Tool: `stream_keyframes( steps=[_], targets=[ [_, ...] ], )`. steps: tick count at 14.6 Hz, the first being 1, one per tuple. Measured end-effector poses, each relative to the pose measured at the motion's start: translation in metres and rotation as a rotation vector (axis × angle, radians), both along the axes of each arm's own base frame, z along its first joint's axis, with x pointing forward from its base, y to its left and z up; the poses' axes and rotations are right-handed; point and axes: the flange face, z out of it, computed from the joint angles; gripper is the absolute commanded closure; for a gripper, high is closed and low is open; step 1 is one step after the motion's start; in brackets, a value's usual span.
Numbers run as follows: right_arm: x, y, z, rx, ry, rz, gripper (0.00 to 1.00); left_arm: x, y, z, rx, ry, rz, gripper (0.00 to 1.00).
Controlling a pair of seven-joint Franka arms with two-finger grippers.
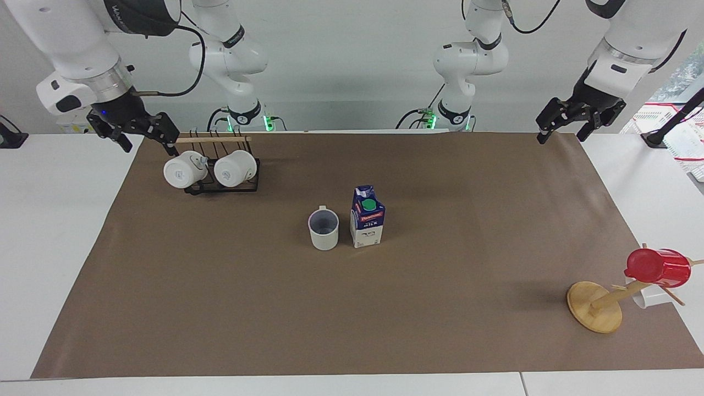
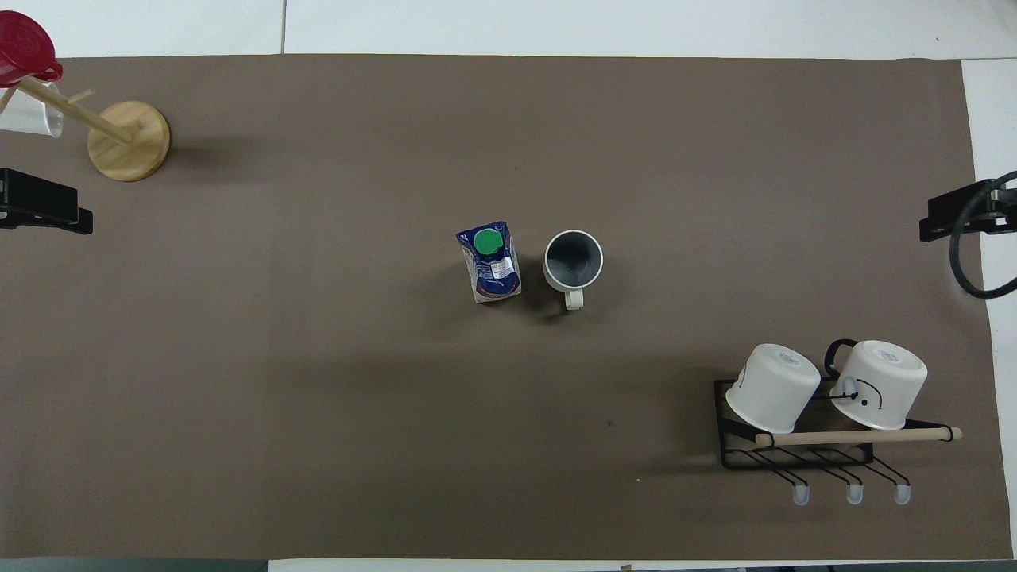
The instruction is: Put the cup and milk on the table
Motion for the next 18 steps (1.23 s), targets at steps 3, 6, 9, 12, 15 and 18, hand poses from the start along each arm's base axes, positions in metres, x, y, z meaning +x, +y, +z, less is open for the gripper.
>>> stream_keyframes(
  steps=[3,6,9,12,15,18],
  targets=[
    [0.0,0.0,0.0,0.0,0.0,0.0,0.0,-0.0027,0.0058,-0.0022,0.001,0.012,-0.041,0.0],
    [0.0,0.0,0.0,0.0,0.0,0.0,0.0,-0.0032,0.0106,-0.0023,0.001,0.012,-0.044,0.0],
    [0.0,0.0,0.0,0.0,0.0,0.0,0.0,-0.0032,0.0102,-0.0032,0.001,0.014,-0.047,0.0],
    [0.0,0.0,0.0,0.0,0.0,0.0,0.0,-0.0032,0.0102,-0.0064,0.003,0.021,-0.047,0.0],
    [0.0,-0.0002,0.0,0.0,0.0,0.0,0.0,-0.0035,0.0082,-0.0081,0.005,0.025,-0.052,0.0],
    [0.0,-0.0003,-0.0003,0.0,0.001,0.0,0.0,-0.0038,0.0078,-0.008,0.006,0.025,-0.056,0.0]
  ],
)
